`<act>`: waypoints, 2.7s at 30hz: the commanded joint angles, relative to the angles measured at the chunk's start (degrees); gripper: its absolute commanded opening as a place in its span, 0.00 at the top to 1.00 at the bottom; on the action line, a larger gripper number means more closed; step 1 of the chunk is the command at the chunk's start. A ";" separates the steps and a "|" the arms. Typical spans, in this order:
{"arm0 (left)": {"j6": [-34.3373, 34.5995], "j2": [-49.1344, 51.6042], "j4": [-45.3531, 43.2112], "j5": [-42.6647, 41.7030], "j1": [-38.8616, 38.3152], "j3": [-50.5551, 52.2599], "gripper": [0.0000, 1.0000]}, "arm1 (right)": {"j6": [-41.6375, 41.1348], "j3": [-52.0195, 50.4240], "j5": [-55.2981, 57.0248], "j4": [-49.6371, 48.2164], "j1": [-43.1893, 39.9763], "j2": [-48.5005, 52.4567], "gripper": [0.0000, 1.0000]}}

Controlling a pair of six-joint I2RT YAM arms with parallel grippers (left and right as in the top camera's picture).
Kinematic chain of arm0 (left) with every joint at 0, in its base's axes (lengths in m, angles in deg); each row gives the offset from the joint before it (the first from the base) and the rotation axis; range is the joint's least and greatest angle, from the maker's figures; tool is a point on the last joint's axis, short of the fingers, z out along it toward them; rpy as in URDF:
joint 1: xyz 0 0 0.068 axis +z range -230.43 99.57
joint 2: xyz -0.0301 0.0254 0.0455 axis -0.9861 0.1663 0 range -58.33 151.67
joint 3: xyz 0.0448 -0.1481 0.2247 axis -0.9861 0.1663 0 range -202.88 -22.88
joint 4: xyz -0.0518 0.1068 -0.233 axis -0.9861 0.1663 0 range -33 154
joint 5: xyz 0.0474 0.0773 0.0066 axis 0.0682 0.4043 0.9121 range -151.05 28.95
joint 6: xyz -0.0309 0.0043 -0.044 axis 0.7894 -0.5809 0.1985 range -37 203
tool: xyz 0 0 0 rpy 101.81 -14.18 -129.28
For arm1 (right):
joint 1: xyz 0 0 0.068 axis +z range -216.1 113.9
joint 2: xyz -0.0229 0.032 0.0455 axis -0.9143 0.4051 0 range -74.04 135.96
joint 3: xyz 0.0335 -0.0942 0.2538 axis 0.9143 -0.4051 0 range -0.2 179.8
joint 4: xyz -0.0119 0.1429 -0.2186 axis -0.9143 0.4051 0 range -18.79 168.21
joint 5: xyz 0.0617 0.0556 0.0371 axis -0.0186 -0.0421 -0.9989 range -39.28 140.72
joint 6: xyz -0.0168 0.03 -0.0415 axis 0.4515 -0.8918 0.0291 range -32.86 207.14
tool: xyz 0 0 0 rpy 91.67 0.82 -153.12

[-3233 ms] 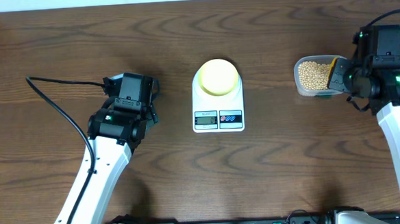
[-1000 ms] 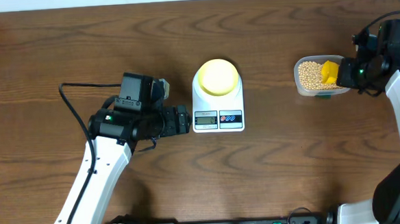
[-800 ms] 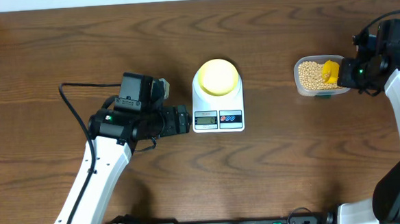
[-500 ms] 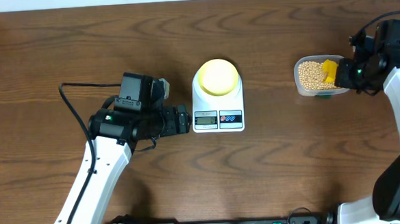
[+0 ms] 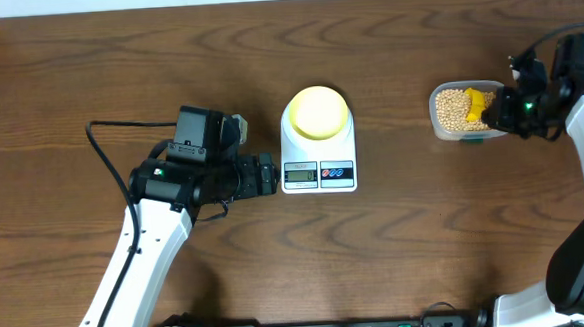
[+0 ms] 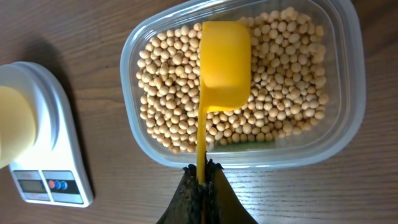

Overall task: Scoop item into bowl and weigh 50g on scale
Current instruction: 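Lower the yellow scoop into the soybean tub with the right gripper, then drag the scoop through the soybeans and lift it filled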

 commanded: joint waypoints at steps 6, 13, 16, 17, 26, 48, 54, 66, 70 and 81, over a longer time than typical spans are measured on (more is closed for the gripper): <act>-1.18 0.44 -0.33 -0.46 0.31 0.48 0.11 | 4.74 0.66 -8.68 3.32 -3.08 0.55 1.00; -1.18 0.44 -0.46 -0.48 0.28 0.48 0.11 | 6.60 -0.17 -12.37 3.26 -5.33 0.57 0.99; -1.18 0.44 -0.46 -0.46 0.31 0.48 0.11 | 6.60 -1.97 -13.79 1.84 -5.38 0.57 0.99; -1.18 0.44 -0.46 -0.48 0.31 0.48 0.11 | 6.60 -2.75 -14.91 1.16 -5.38 0.57 0.99; -1.18 0.44 -0.44 -0.48 0.28 0.48 0.11 | 6.12 -8.28 -19.93 -3.54 -7.41 0.57 0.99; -1.18 0.44 -0.42 -0.48 0.28 0.48 0.11 | 0.02 -14.64 -32.09 -9.57 -12.74 0.57 0.98; -1.18 0.44 -0.44 -0.48 0.28 0.48 0.11 | -2.01 -14.64 -34.73 -10.86 -13.70 0.57 0.98; -1.18 0.44 -0.44 -0.48 0.28 0.48 0.11 | -3.52 -14.64 -36.57 -10.86 -17.88 0.57 0.99; -1.18 0.44 -0.46 -0.48 0.28 0.48 0.11 | -3.52 -14.64 -39.82 -10.80 -19.45 0.57 0.98; -1.18 0.44 -0.46 -0.48 0.28 0.48 0.11 | -3.56 -14.64 -47.98 -10.54 -22.14 0.57 0.99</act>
